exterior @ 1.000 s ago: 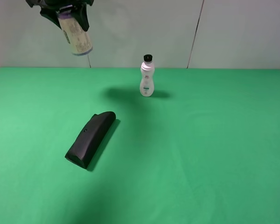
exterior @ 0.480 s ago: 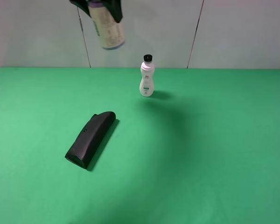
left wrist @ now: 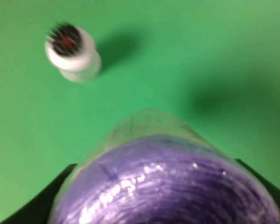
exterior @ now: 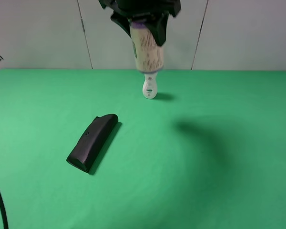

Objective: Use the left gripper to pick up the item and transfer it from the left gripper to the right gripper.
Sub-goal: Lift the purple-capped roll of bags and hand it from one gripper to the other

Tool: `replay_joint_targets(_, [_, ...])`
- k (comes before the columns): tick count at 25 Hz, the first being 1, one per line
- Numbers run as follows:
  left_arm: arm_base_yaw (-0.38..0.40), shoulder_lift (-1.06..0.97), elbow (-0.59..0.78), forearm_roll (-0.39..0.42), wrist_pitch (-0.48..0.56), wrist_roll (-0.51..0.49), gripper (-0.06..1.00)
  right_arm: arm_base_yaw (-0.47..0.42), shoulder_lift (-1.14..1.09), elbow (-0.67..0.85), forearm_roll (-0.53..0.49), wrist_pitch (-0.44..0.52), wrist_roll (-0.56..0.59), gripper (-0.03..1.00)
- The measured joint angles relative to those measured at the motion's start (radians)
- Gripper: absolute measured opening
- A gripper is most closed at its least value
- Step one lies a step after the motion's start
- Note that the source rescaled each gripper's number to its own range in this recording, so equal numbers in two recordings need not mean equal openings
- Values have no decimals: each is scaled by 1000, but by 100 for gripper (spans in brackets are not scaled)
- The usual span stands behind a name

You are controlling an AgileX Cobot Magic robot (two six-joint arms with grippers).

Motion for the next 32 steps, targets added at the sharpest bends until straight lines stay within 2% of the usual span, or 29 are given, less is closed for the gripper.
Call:
replay_joint_targets(7, [-45, 0, 110, -128, -24, -11, 0, 0, 0, 0, 3, 0, 0, 100])
replay_joint_targets(15, [-51, 0, 210, -207, -104, -18, 0, 0, 7, 0, 48, 0, 13, 100])
replay_joint_targets(19, [-51, 0, 253, -272, -138, -18, 0, 0, 119, 0, 90, -20, 44, 100])
replay_joint_targets(22, [-51, 0, 264, -313, -160, -15, 0, 0, 238, -2, 166, -88, 37, 100])
replay_joint_targets(26, [-51, 0, 266, -339, -184, -11, 0, 0, 394, -3, 321, -201, -85, 100])
replay_joint_targets(32, [-51, 0, 266, -392, -230, -2, 0, 0, 583, -3, 652, -299, -454, 100])
